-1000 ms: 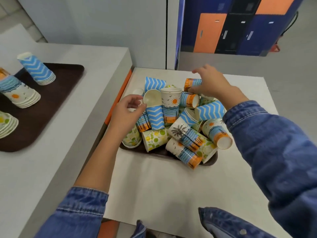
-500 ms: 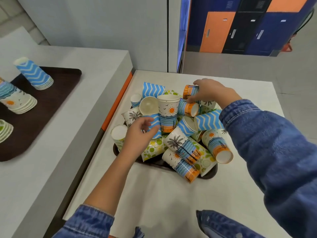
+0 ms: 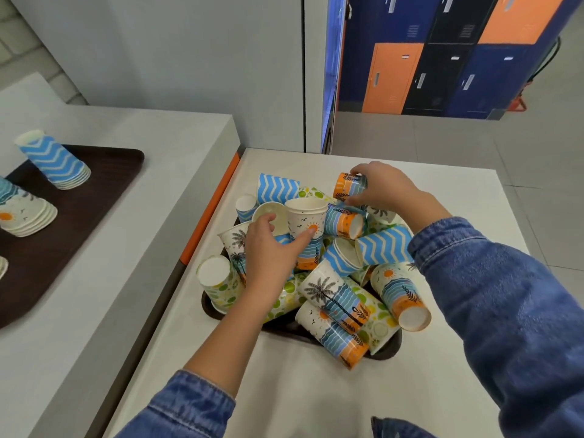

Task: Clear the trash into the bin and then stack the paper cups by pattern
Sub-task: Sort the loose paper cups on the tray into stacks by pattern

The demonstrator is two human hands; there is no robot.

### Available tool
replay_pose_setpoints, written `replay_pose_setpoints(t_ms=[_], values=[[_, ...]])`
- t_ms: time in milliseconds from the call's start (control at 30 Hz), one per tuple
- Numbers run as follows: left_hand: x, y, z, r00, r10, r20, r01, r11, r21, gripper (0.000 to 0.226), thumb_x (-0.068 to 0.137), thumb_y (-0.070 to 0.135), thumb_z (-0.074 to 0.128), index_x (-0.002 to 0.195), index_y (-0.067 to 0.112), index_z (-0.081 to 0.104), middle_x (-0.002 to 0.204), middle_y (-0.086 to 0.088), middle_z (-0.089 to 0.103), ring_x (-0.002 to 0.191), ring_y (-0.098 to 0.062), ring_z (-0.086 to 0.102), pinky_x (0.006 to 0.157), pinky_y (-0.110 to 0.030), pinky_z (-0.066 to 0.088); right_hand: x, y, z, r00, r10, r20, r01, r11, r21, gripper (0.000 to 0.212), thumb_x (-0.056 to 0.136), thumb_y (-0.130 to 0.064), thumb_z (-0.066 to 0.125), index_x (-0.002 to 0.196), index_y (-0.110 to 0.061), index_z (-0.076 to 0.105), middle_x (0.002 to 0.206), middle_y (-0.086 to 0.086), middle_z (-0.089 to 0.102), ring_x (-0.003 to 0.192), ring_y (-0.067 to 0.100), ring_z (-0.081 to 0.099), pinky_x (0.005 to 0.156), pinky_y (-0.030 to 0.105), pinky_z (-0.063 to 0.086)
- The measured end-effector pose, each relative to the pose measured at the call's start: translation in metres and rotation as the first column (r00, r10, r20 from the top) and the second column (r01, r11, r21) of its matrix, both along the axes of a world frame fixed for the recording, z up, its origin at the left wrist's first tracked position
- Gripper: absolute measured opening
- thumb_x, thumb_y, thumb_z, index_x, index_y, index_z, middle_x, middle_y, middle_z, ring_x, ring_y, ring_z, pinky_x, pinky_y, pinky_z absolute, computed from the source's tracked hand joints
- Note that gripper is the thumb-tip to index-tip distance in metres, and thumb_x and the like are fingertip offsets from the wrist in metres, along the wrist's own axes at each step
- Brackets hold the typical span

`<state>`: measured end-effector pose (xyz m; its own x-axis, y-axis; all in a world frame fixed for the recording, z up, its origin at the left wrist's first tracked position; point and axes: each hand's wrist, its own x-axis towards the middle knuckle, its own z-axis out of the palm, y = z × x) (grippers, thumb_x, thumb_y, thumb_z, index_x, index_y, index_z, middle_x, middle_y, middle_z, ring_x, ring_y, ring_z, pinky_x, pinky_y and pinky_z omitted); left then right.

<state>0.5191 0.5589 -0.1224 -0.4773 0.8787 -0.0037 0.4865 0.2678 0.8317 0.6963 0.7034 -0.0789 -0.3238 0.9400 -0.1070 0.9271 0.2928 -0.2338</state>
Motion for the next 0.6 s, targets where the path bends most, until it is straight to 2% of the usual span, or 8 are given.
replay_pose_setpoints(t_ms=[100, 200, 400, 600], values=[[0.014, 0.014, -0.005, 0.991, 0.052, -0.124, -0.063, 0.995, -0.083, 0.093, 0.063, 0.066, 0.071, 0.133, 0.013, 0.042, 0.132, -0.006, 0.044, 0.128, -0.024, 0.037, 0.102, -0.040, 0.037, 0.004, -0.001, 0.003, 0.996, -0.021, -0.083, 0.024, 0.999, 0.039, 0.072, 0.075, -0.045, 0.074, 0.136, -0.019, 0.046, 0.128, 0.009, 0.054, 0.112, 0.027, 0.053, 0.087, 0.039, 0.046], [0.027, 0.023, -0.008, 0.979, 0.097, -0.182, -0.127, 0.980, -0.156, 0.101, 0.058, 0.070, 0.071, 0.133, 0.010, 0.040, 0.134, -0.009, 0.041, 0.129, -0.027, 0.035, 0.102, -0.042, 0.033, 0.006, -0.004, 0.005, 0.989, -0.029, -0.146, 0.038, 0.997, 0.063, 0.072, 0.075, -0.044, 0.074, 0.136, -0.020, 0.045, 0.127, 0.007, 0.054, 0.113, 0.025, 0.052, 0.089, 0.039, 0.046], [0.033, 0.032, -0.019, 0.961, 0.143, -0.236, -0.188, 0.966, -0.178, 0.093, 0.057, 0.072, 0.070, 0.121, 0.009, 0.046, 0.125, -0.010, 0.045, 0.121, -0.029, 0.041, 0.098, -0.041, 0.034, 0.014, -0.010, 0.010, 0.953, -0.047, -0.300, 0.090, 0.987, 0.131, 0.069, 0.074, -0.043, 0.075, 0.133, -0.021, 0.048, 0.120, 0.004, 0.055, 0.103, 0.020, 0.054, 0.082, 0.033, 0.047], [0.031, 0.036, -0.016, 0.953, 0.123, -0.277, -0.173, 0.971, -0.164, 0.083, 0.059, 0.072, 0.068, 0.111, 0.010, 0.052, 0.119, -0.010, 0.047, 0.116, -0.029, 0.043, 0.096, -0.041, 0.035, 0.018, -0.021, 0.020, 0.858, -0.053, -0.511, 0.146, 0.979, 0.144, 0.066, 0.074, -0.046, 0.074, 0.131, -0.024, 0.049, 0.119, 0.000, 0.055, 0.096, 0.011, 0.052, 0.081, 0.028, 0.049]])
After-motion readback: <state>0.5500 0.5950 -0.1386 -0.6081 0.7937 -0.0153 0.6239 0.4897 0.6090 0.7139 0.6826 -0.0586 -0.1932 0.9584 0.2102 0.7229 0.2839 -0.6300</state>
